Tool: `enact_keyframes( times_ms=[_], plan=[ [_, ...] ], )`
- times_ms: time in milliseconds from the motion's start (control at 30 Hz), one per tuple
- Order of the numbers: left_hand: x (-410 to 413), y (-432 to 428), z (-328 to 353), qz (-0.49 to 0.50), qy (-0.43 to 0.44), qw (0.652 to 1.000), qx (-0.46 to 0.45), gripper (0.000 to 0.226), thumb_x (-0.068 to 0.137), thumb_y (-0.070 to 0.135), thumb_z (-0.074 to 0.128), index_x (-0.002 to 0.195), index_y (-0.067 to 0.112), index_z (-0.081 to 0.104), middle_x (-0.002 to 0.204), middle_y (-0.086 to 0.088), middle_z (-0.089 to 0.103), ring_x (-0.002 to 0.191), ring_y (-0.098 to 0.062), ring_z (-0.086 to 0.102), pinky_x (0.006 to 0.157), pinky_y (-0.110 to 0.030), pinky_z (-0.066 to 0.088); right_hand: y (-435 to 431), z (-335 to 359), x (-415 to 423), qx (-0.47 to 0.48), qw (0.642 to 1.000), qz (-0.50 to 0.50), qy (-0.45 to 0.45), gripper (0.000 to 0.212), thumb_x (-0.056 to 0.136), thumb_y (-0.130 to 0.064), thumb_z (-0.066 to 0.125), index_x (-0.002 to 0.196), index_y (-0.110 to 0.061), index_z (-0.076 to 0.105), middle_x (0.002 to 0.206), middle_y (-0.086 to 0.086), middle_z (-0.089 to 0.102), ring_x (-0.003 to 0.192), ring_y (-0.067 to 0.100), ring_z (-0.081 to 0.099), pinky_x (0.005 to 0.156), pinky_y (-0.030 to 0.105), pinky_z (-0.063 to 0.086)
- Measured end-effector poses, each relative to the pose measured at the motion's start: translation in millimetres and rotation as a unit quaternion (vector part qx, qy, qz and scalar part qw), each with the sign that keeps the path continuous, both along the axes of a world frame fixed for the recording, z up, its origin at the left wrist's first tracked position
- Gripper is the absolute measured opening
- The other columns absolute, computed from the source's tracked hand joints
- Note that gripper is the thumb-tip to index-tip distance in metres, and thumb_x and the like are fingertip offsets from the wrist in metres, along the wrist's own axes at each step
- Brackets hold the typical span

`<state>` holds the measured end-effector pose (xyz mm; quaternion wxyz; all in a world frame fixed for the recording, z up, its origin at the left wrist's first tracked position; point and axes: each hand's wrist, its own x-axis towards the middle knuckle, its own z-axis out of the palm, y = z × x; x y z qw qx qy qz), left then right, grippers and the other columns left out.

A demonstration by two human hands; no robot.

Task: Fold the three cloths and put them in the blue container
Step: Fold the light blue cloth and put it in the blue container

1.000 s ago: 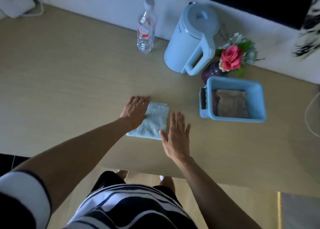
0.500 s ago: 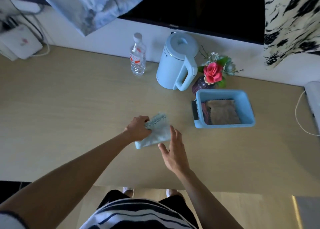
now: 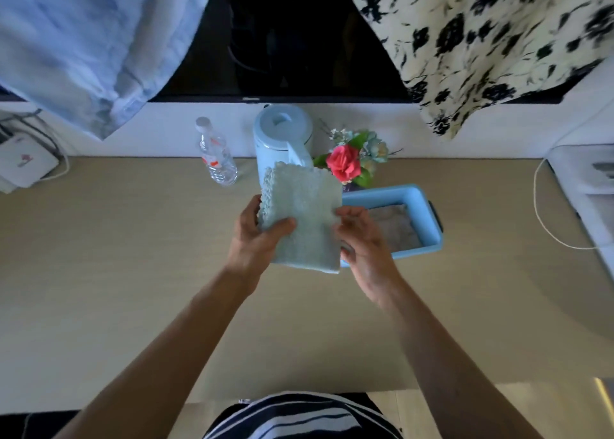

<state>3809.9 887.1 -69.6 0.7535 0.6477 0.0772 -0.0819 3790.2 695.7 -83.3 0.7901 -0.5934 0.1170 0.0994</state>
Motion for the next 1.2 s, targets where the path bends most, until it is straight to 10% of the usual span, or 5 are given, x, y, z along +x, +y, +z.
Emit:
enact_keyframes(
  times_ms=[367, 600, 933, 1200],
  plan=[
    [28, -123, -27, 0.005, -0.035, 0.985, 0.169, 0.053, 0.077, 0.012, 0.077, 0.116, 0.023, 0.044, 0.102, -0.002, 0.070, 0.082, -0.021, 0.069, 0.073, -0.044, 0.060, -149, 24, 52, -0.235, 0.971, 0.030, -0.025, 0.028, 0.083, 0.005, 0.070, 0.097, -0.019, 0.073, 0.087, -0.005, 0.069, 0.072, 0.007, 0.065, 0.068, 0.023, 0.053],
    [57, -179, -86, -0.148, -0.102, 0.886, 0.427, 0.047, 0.076, 0.007, 0.072, 0.121, 0.018, 0.061, 0.105, -0.005, 0.062, 0.083, -0.024, 0.059, 0.081, -0.039, 0.052, -186, -29, 93, -0.523, 0.836, 0.163, 0.031, 0.045, 0.077, -0.002, 0.071, 0.116, -0.023, 0.072, 0.117, 0.009, 0.070, 0.094, 0.028, 0.068, 0.074, 0.030, 0.051],
    [73, -206, -133, -0.200, 0.041, 0.866, 0.456, 0.063, 0.070, 0.012, 0.081, 0.128, 0.016, 0.057, 0.131, -0.012, 0.055, 0.112, -0.031, 0.059, 0.085, -0.029, 0.044, -182, -84, 113, -0.683, 0.655, 0.321, 0.029, 0.051, 0.086, 0.004, 0.059, 0.136, -0.005, 0.053, 0.152, 0.029, 0.024, 0.110, 0.045, 0.062, 0.090, 0.040, 0.048],
    [78, -213, -141, -0.263, 0.079, 0.829, 0.487, 0.072, 0.070, 0.023, 0.085, 0.133, 0.019, 0.050, 0.137, -0.012, 0.048, 0.117, -0.036, 0.057, 0.097, -0.041, 0.050, -169, -95, 108, -0.726, 0.600, 0.336, 0.007, 0.051, 0.085, 0.011, 0.061, 0.133, 0.000, 0.052, 0.150, 0.025, 0.025, 0.105, 0.035, 0.063, 0.083, 0.037, 0.053]
  ],
)
